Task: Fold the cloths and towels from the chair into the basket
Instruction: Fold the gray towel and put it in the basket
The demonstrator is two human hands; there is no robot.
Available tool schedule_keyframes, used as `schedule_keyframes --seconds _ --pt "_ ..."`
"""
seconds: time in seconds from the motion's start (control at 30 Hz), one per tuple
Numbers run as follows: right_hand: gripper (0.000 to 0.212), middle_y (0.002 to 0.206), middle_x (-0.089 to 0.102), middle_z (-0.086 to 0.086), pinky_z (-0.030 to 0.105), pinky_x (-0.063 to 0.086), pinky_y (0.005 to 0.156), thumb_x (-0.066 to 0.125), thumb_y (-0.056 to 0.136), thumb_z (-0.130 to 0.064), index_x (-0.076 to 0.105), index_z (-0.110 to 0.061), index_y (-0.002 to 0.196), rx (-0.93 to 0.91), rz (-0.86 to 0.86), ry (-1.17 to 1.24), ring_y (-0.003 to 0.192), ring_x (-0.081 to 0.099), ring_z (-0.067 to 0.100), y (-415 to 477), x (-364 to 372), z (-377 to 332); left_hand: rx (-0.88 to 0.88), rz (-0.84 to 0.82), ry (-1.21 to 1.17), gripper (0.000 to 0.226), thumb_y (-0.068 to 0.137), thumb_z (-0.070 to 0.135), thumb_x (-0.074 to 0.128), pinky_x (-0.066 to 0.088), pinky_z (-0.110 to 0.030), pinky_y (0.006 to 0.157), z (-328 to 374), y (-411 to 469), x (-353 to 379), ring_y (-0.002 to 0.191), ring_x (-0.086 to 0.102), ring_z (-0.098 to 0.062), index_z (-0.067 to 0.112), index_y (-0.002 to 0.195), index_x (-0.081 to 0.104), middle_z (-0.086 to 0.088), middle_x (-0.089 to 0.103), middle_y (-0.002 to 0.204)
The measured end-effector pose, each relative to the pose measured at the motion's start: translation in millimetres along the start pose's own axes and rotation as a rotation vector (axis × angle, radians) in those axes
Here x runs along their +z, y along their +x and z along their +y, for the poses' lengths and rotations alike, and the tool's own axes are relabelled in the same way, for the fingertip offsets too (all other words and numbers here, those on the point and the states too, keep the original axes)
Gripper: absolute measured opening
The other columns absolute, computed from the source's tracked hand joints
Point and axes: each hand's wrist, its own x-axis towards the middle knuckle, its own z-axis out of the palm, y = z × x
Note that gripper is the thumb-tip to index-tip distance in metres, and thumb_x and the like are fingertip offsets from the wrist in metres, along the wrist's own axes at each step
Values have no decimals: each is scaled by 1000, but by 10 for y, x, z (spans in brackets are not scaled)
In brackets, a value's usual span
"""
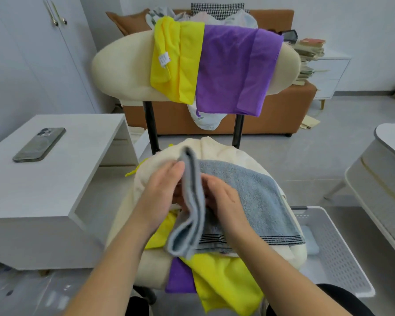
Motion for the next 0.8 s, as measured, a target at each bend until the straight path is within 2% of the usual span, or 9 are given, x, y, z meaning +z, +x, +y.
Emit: schedule_keyframes --seconds 0.07,0.13,0.2,0.27,0.33,0.43,0.6,0.7,0.8 --pt "45 96 71 8 37 50 88 54 87 -44 68 -6 106 271 -21 207 92 64 21 22 -107 -51 -58 -62 -14 30 88 31 47 50 -28 48 -65 35 93 56 61 -20 2 85 56 -13 61 69" --pt "54 107 69 14 41 47 98 55 83 -50 65 -7 114 339 -81 335 101 64 25 3 -208 -120 -62 -63 36 19 96 14 45 52 -26 49 -116 62 168 58 64 -19 4 85 57 -14 61 70" --pt "44 105 67 17 40 50 93 59 84 -34 63 -2 114 301 -137 322 98 64 27 -36 -267 -144 -27 -10 47 23 96 -3 38 52 -22 50 -124 75 218 59 64 -15 6 84 56 -12 61 72" --pt "19 97 69 15 35 55 79 60 89 -13 64 -4 105 284 -79 150 88 66 25 -25 -305 -123 147 143 170 25 92 -9 43 48 -19 51 -146 123 186 59 60 -9 10 83 56 -6 60 76" --pt "11 93 71 12 35 57 74 56 89 -5 65 -8 96 325 3 61 83 68 23 5 -347 -87 358 242 470 16 88 0 52 46 -17 66 -148 209 110 70 57 -8 14 91 59 2 61 87" --pt "13 92 72 11 39 55 81 53 91 -8 66 -10 93 368 -9 71 85 68 24 27 -370 -102 470 100 680 23 84 18 54 37 -9 85 -105 356 34 97 56 1 16 107 58 10 64 99" --pt "18 97 72 9 36 55 81 49 96 -16 66 -10 100 317 18 137 88 69 22 80 -428 -153 573 -181 944 30 81 43 50 38 -26 78 -47 628 82 78 53 0 21 100 60 13 60 79" --pt "17 100 72 11 38 56 81 57 92 -20 66 -10 102 328 -29 85 90 69 25 113 -483 -167 621 -226 1023 21 85 37 51 31 -26 65 -24 776 116 55 45 -2 17 89 57 11 45 56" --pt "20 102 71 13 36 58 74 66 84 -15 64 -8 103 394 -166 -103 89 69 27 99 -562 -171 588 -227 1113 19 87 32 49 37 -33 69 -32 858 142 53 44 -16 14 91 54 8 40 52"
